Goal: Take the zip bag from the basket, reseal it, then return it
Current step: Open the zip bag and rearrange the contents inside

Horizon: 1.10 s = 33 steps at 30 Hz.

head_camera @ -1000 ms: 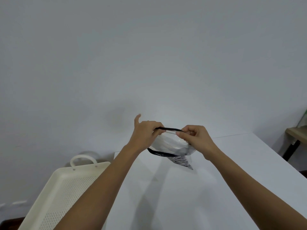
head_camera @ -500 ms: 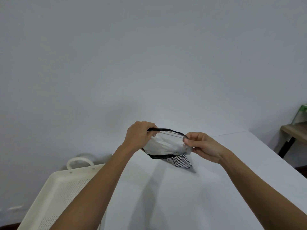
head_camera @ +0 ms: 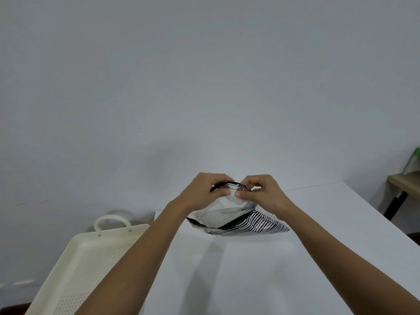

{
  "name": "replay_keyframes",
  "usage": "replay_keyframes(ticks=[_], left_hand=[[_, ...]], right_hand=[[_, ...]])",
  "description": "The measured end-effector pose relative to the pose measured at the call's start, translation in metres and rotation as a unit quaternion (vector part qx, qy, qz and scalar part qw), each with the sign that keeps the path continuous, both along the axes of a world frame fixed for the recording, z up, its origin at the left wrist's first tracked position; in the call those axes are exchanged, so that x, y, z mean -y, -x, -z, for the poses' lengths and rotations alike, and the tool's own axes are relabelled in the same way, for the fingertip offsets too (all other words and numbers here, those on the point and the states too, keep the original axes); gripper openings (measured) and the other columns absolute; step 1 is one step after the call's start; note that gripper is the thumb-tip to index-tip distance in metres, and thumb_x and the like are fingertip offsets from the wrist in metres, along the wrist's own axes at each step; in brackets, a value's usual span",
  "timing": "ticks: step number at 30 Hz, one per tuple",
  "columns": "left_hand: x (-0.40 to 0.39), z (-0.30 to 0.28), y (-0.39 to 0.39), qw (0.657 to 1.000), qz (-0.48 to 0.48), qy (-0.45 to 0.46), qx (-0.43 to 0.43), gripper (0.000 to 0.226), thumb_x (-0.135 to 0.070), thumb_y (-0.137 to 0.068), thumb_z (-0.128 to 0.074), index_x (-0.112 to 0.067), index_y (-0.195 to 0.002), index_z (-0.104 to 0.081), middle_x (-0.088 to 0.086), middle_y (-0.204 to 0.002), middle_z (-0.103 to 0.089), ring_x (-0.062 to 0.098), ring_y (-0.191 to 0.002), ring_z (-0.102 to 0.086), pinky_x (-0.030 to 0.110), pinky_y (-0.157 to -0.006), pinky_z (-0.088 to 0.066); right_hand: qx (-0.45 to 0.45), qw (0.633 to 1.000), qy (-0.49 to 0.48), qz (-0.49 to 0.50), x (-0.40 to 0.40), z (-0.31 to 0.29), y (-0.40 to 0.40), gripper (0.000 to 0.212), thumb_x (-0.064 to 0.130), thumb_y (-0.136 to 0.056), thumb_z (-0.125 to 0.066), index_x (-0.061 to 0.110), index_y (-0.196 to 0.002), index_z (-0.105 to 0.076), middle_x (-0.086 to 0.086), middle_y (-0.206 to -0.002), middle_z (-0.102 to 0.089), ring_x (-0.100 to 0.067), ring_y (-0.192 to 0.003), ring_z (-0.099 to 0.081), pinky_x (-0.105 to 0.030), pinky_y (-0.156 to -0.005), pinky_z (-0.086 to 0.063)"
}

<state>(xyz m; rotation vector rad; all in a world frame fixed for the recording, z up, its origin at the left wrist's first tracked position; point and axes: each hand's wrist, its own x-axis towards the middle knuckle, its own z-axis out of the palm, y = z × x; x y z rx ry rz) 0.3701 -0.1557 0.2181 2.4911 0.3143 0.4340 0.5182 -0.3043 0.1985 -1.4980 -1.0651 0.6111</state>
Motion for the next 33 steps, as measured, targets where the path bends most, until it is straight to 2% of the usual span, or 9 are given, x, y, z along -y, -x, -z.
replay_keyframes(ticks=[3, 7, 11, 15, 19, 24, 29, 31, 33], left_hand=[[0.001, -0.004, -0.004, 0.998, 0.003, 0.042, 0.036, 0.014, -0.027, -0.085, -0.071, -0.025, -0.099, -0.074, -0.015, -0.084, -0.072, -0.001, -0.081, -0.065, 0.01, -0.074, -0.045], [-0.004, -0.01, -0.003, 0.996, -0.016, 0.074, 0.056, 0.005, -0.028, -0.079, -0.076, -0.025, -0.077, -0.073, -0.017, -0.07, -0.07, -0.003, -0.068, -0.06, 0.009, -0.069, -0.044], [-0.003, -0.009, -0.007, 0.994, -0.029, 0.096, 0.05, 0.007, -0.018, -0.08, -0.078, -0.018, -0.076, -0.072, -0.013, -0.064, -0.067, 0.002, -0.061, -0.059, 0.02, -0.061, -0.052], [-0.001, -0.005, -0.008, 0.993, -0.045, 0.105, 0.037, 0.007, -0.016, -0.082, -0.076, -0.015, -0.077, -0.071, -0.007, -0.065, -0.069, 0.003, -0.06, -0.063, 0.02, -0.058, -0.053], [-0.002, -0.003, -0.007, 0.991, -0.065, 0.115, 0.036, 0.009, -0.013, -0.085, -0.073, -0.011, -0.079, -0.068, 0.001, -0.072, -0.07, 0.013, -0.068, -0.075, 0.022, -0.055, -0.054], [-0.002, -0.002, -0.005, 0.997, -0.057, 0.028, 0.033, 0.01, -0.03, -0.088, -0.069, -0.023, -0.096, -0.069, -0.006, -0.079, -0.068, 0.011, -0.072, -0.072, 0.029, -0.066, -0.058], [0.003, 0.003, -0.01, 0.994, -0.03, -0.057, 0.088, 0.022, -0.033, -0.089, -0.067, -0.024, -0.11, -0.069, -0.006, -0.107, -0.064, 0.009, -0.1, -0.062, 0.024, -0.09, -0.05], [0.007, 0.003, -0.013, 0.992, -0.019, -0.05, 0.115, 0.018, -0.033, -0.089, -0.068, -0.023, -0.103, -0.07, -0.007, -0.113, -0.061, 0.004, -0.106, -0.059, 0.015, -0.09, -0.047], [0.01, -0.001, -0.017, 0.991, -0.013, -0.035, 0.128, 0.009, -0.026, -0.089, -0.069, -0.02, -0.095, -0.071, -0.005, -0.098, -0.066, 0.005, -0.093, -0.063, 0.022, -0.082, -0.052]], right_hand=[[-0.036, 0.999, 0.0, -0.024, 0.002, -0.002, -0.005, 0.012, 0.022, -0.078, -0.079, 0.012, -0.08, -0.074, -0.003, -0.069, -0.061, -0.01, -0.061, -0.055, -0.016, -0.058, -0.044], [-0.244, 0.964, 0.035, -0.101, 0.014, 0.008, -0.022, 0.04, 0.048, -0.081, -0.061, 0.011, -0.085, -0.076, -0.008, -0.08, -0.056, -0.016, -0.071, -0.055, -0.029, -0.072, -0.044], [-0.295, 0.934, 0.074, -0.188, 0.024, 0.019, -0.029, 0.021, 0.031, -0.084, -0.066, 0.011, -0.087, -0.073, -0.007, -0.089, -0.062, -0.014, -0.078, -0.062, -0.027, -0.076, -0.049], [-0.253, 0.953, 0.054, -0.157, 0.026, 0.012, -0.028, 0.008, 0.011, -0.08, -0.071, 0.007, -0.087, -0.069, -0.005, -0.08, -0.067, -0.011, -0.071, -0.063, -0.018, -0.067, -0.052], [-0.065, 0.996, 0.037, -0.046, 0.023, 0.002, -0.021, 0.007, 0.006, -0.076, -0.078, 0.005, -0.081, -0.073, -0.009, -0.072, -0.073, -0.015, -0.068, -0.068, -0.018, -0.067, -0.05], [0.131, 0.983, 0.024, 0.127, 0.013, -0.003, -0.01, 0.012, 0.018, -0.071, -0.081, 0.023, -0.067, -0.072, 0.007, -0.058, -0.065, -0.004, -0.05, -0.057, -0.013, -0.054, -0.042], [0.121, 0.984, -0.031, 0.126, 0.007, -0.01, -0.007, 0.012, 0.018, -0.072, -0.081, 0.017, -0.067, -0.07, 0.0, -0.057, -0.052, -0.008, -0.052, -0.044, -0.013, -0.054, -0.038], [0.094, 0.99, -0.032, 0.1, 0.006, -0.013, -0.004, 0.011, 0.023, -0.074, -0.081, 0.017, -0.07, -0.072, 0.0, -0.057, -0.057, -0.009, -0.054, -0.05, -0.018, -0.058, -0.042], [0.06, 0.994, -0.023, 0.087, 0.007, -0.015, -0.001, 0.019, 0.037, -0.08, -0.075, 0.019, -0.072, -0.074, 0.004, -0.06, -0.067, -0.008, -0.059, -0.059, -0.02, -0.063, -0.046]])
